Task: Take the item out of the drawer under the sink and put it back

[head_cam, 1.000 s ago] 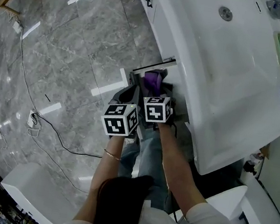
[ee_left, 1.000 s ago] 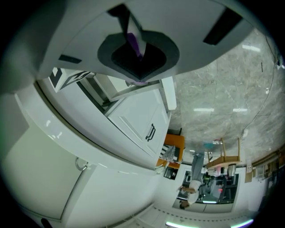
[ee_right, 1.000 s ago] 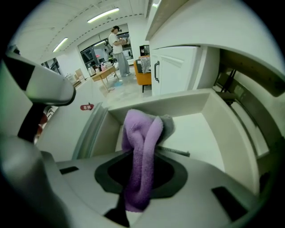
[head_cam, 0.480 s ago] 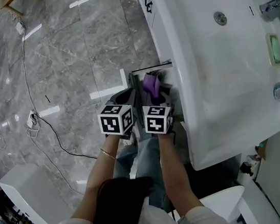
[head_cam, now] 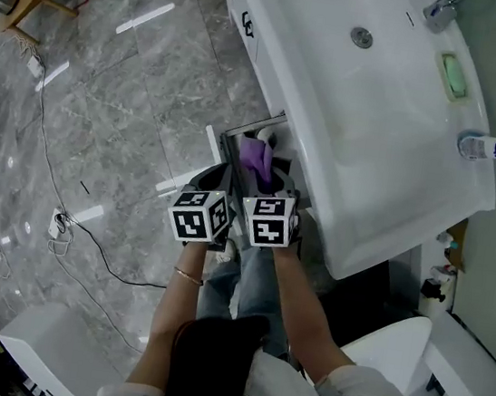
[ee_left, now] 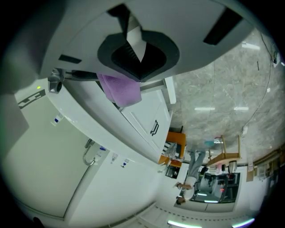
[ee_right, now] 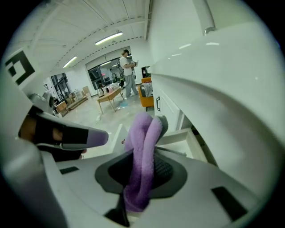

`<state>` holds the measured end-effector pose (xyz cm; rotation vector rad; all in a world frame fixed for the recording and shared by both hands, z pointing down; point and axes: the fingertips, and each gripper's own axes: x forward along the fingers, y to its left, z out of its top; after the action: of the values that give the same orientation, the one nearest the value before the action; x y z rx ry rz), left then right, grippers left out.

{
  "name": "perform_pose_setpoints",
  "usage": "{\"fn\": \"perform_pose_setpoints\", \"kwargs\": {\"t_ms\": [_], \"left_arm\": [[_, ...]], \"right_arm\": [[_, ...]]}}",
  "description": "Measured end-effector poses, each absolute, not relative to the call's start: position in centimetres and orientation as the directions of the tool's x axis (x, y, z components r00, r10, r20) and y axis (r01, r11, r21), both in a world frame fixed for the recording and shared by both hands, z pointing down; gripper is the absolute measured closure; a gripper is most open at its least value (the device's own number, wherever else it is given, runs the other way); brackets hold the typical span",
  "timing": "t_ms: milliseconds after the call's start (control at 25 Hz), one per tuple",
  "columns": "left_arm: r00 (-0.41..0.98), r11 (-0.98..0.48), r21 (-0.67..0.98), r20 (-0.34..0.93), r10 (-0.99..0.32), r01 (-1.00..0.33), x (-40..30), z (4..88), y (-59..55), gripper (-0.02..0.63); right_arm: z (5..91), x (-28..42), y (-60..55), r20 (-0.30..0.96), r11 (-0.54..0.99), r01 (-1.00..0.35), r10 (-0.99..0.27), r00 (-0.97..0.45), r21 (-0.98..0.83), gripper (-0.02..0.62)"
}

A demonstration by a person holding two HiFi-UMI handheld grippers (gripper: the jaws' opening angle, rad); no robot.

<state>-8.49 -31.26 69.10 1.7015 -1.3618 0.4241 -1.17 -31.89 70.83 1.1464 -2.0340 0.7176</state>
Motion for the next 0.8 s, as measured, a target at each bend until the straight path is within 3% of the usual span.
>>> {"fn": "perform_pose_setpoints", "kwargs": {"t_ms": [800], "left_arm": [[0.335, -0.112, 0.382, 0.587, -0.737, -0.917, -9.1, 54.3, -28.6, 0.603]], "right_arm": [[53.8, -1.7, -29.3, 0.605, 0.442, -0.887, -0.673, -0.425, -0.132, 0.503]]}}
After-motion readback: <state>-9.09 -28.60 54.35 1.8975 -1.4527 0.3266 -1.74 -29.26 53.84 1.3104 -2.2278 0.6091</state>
